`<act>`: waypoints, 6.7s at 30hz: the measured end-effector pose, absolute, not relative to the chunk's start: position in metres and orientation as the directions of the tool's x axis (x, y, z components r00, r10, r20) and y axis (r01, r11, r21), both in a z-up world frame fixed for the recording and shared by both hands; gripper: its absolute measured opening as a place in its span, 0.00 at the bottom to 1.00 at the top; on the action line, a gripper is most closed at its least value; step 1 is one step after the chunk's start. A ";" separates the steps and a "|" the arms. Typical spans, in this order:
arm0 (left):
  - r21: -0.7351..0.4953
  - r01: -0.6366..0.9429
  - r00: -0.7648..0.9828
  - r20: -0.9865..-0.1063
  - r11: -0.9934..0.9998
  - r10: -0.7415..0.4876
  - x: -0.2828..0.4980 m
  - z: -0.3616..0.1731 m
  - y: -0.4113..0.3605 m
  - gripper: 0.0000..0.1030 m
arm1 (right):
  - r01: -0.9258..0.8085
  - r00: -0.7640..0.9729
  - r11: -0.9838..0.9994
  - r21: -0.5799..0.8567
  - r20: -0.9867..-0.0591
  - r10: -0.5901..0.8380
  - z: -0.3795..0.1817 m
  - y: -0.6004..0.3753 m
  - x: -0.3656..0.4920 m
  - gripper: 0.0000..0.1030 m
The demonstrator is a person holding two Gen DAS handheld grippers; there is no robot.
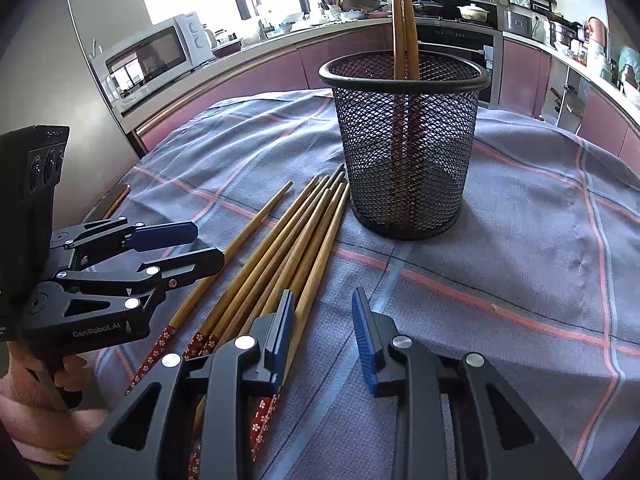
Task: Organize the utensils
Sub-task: 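Close the right gripper on another bamboo chopstick from the pile, then lift the chopstick upright with the right gripper and lower it into the mesh cup, then open the right gripper to drop the chopstick into the cup and withdraw, then move the open right gripper back over the remaining chopsticks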
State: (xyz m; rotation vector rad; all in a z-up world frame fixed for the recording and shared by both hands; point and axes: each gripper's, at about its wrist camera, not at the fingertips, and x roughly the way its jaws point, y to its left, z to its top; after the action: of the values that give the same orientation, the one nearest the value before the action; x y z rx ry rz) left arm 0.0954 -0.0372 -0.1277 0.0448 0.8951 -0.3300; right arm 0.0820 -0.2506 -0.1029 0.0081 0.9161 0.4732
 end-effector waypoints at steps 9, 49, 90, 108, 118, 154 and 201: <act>-0.088 0.312 0.571 -0.778 0.946 -0.261 0.098 -0.132 -0.041 0.45 | -0.385 0.524 0.909 0.158 -0.773 0.356 -0.104 -0.245 0.084 0.22; -0.111 0.278 0.554 -0.793 0.954 -0.254 0.113 -0.136 -0.045 0.07 | -0.381 0.525 0.906 0.183 -0.764 0.375 -0.105 -0.243 0.096 0.05; -0.262 0.380 0.632 -0.627 0.887 -0.456 0.088 -0.045 -0.017 0.07 | -0.448 0.634 0.846 0.290 -0.564 0.529 -0.028 -0.280 0.074 0.05; -0.322 0.439 0.716 -0.439 0.839 -0.543 0.090 0.039 -0.014 0.07 | -0.467 0.742 0.849 0.246 -0.414 0.528 0.030 -0.306 0.076 0.05; -0.284 0.461 0.745 -0.390 0.840 -0.541 0.107 0.072 -0.031 0.07 | -0.457 0.791 0.866 0.203 -0.352 0.500 0.061 -0.312 0.086 0.05; -0.172 0.468 0.620 -0.635 0.867 -0.461 0.204 0.020 -0.096 0.07 | -0.382 0.673 0.908 0.172 -0.622 0.401 0.011 -0.292 0.171 0.08; -0.088 0.272 0.723 -0.638 0.958 -0.264 0.099 -0.059 -0.029 0.51 | -0.454 0.549 0.847 0.275 -0.662 0.510 -0.060 -0.266 0.086 0.35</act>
State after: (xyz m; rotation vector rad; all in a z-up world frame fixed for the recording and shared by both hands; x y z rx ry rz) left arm 0.0992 -0.0290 -0.0595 0.0118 0.7024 -0.2958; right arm 0.0856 -0.2657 -0.0596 0.0744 0.8078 0.5711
